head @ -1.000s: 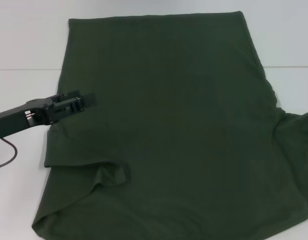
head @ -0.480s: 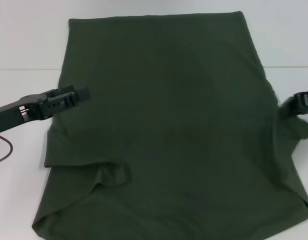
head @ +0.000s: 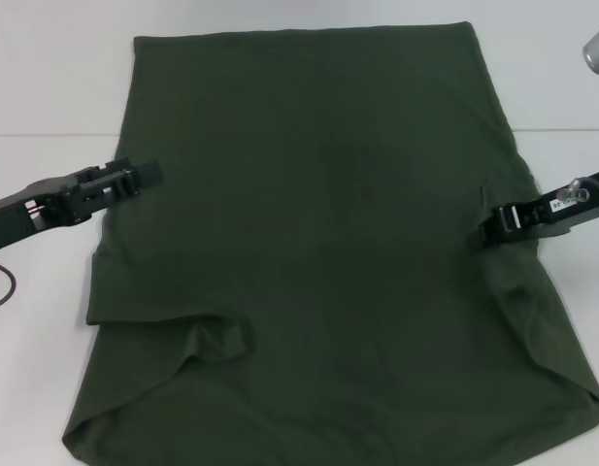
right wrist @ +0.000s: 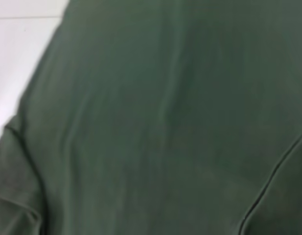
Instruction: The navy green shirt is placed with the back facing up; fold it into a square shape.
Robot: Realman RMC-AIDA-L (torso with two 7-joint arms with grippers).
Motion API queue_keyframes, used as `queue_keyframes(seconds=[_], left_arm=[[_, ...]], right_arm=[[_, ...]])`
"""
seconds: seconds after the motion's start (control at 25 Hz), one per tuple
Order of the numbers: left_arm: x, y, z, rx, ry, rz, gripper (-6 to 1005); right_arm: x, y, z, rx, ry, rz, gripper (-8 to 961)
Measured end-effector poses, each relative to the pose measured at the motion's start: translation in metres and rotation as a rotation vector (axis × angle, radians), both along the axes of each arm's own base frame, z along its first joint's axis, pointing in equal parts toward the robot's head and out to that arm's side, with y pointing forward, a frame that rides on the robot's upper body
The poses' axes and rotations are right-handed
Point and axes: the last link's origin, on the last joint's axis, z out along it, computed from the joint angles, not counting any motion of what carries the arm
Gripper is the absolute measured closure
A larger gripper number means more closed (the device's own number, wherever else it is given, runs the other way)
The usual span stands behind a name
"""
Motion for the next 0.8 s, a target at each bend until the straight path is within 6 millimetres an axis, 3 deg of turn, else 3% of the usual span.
queue_keyframes(seconds=[0.08,0.28,0.44,0.72,0.8], left_arm=[[0.000,0.000,0.001,0.003,-0.003,0.002,246],[-0.002,-0.001,0.002,0.004,-0.015,0.013,247],[-0.008,-0.005,0.009,-0.045,-0.043,0.085,247],[-0.030,-0.039,0.031,-0.363,-0.036,0.376,247],[-0.039,-0.051,0.035,-0.419,-0.039,0.452,247]], right_arm=[[0.000,-0.001,0.001,0.002,0.032,0.004,933],[0.000,-0.006,0.005,0.025,0.188,0.040,740],[0.007,-0.008,0.015,0.066,0.246,0.029,654],[0.016,-0.002,0.045,0.144,0.280,-0.017,503],[0.016,0.000,0.049,0.153,0.274,-0.026,420]])
